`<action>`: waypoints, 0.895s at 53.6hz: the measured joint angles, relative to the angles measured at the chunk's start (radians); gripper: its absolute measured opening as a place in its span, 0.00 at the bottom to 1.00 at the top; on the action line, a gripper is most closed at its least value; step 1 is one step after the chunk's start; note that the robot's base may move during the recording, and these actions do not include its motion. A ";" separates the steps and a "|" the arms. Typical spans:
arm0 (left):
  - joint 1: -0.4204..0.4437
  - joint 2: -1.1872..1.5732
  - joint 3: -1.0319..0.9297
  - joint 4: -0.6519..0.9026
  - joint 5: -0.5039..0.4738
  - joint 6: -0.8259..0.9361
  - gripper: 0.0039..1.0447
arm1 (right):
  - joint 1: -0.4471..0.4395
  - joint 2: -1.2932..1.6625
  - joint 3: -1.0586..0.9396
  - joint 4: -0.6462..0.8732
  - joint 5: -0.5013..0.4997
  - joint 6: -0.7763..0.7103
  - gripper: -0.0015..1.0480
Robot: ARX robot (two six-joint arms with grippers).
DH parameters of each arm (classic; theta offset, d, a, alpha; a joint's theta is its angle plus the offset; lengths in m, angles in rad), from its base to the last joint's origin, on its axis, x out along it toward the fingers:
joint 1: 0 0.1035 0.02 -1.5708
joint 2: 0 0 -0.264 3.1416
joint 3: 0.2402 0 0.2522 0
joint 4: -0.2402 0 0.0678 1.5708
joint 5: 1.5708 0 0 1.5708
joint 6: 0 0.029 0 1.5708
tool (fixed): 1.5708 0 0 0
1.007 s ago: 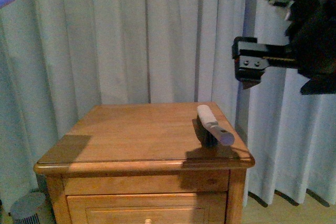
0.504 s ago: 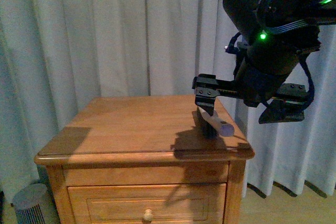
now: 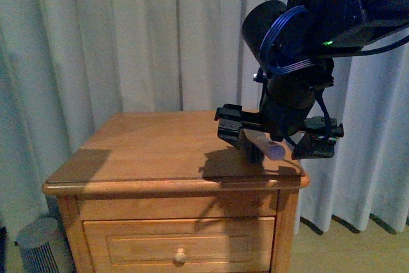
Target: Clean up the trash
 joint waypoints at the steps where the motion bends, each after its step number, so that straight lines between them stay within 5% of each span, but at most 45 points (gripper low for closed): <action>1: 0.000 0.000 0.000 0.000 0.000 0.000 0.27 | 0.000 0.002 0.001 0.000 0.000 0.000 0.93; 10: 0.000 0.000 0.000 0.000 0.000 0.000 0.27 | 0.002 0.014 0.001 0.003 0.000 0.000 0.92; 21: 0.000 0.000 0.000 0.000 0.000 0.000 0.27 | 0.002 0.017 -0.007 0.028 0.012 -0.005 0.53; 34: 0.000 0.000 0.000 0.000 0.000 0.000 0.27 | 0.000 0.016 -0.024 0.034 0.012 -0.015 0.21; 48: 0.000 0.000 0.000 0.000 0.000 0.000 0.27 | 0.000 -0.011 -0.040 0.037 0.006 -0.023 0.20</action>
